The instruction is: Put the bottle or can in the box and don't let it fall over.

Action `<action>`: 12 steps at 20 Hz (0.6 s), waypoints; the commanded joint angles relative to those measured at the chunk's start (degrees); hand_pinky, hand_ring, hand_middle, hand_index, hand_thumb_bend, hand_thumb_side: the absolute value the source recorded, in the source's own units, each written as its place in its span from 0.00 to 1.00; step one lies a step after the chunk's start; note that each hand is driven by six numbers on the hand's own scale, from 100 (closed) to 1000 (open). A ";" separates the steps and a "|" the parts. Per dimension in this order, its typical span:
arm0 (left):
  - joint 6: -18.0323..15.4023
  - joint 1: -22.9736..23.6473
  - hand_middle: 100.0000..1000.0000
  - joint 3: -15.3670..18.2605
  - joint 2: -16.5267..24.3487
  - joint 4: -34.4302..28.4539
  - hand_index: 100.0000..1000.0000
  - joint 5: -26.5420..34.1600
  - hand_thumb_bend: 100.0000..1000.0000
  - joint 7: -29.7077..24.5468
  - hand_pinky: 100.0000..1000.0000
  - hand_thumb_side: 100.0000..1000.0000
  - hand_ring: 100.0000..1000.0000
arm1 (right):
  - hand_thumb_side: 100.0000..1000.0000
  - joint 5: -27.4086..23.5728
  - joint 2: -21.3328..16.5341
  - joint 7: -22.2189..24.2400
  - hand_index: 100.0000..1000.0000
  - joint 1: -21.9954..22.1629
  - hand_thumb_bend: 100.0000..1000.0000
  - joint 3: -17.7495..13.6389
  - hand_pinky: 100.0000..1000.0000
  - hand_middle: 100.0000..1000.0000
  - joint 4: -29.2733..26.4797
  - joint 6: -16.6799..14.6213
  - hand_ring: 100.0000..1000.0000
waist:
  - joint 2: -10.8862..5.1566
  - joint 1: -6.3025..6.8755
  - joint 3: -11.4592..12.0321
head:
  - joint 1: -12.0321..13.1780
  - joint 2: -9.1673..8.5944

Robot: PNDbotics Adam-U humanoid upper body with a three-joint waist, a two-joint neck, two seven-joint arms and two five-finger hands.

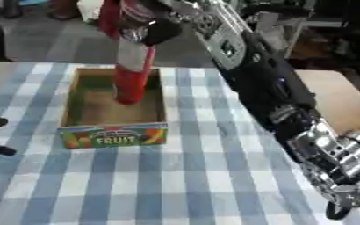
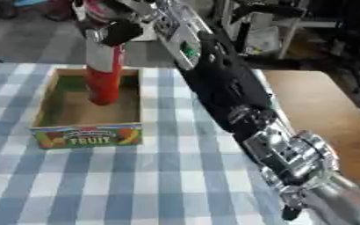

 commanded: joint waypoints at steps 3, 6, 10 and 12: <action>-0.08 -0.93 0.66 -0.39 0.35 -1.20 0.95 0.58 0.28 -0.51 0.50 0.98 0.91 | 0.81 1.12 -0.03 1.03 1.00 -1.10 0.00 -0.63 0.99 0.96 0.03 -1.64 0.98 | -0.58 0.12 0.01 | -0.48 -0.97; -0.04 -0.67 0.66 -0.28 0.47 -1.14 0.95 0.54 0.27 -0.46 0.50 0.99 0.91 | 0.75 -1.06 -0.73 -1.42 1.00 -1.21 0.00 -1.05 1.00 0.99 -1.19 -2.68 1.00 | -0.74 0.05 -0.39 | -0.28 -0.89; -0.07 0.00 0.66 -0.12 0.82 -1.07 0.95 0.45 0.28 -0.34 0.50 0.99 0.91 | 0.64 -4.54 -2.68 -3.70 1.00 -1.37 0.00 -1.15 1.00 0.98 -4.48 -2.71 0.98 | -1.22 0.00 -1.44 | 0.23 -0.60; -0.06 0.48 0.66 0.10 1.05 -0.98 0.95 0.37 0.28 -0.15 0.50 0.99 0.91 | 0.52 -7.02 -4.76 -4.81 1.00 -0.84 0.00 -1.20 0.97 0.95 -7.23 -2.35 0.96 | -1.58 -0.12 -2.36 | 0.83 -0.23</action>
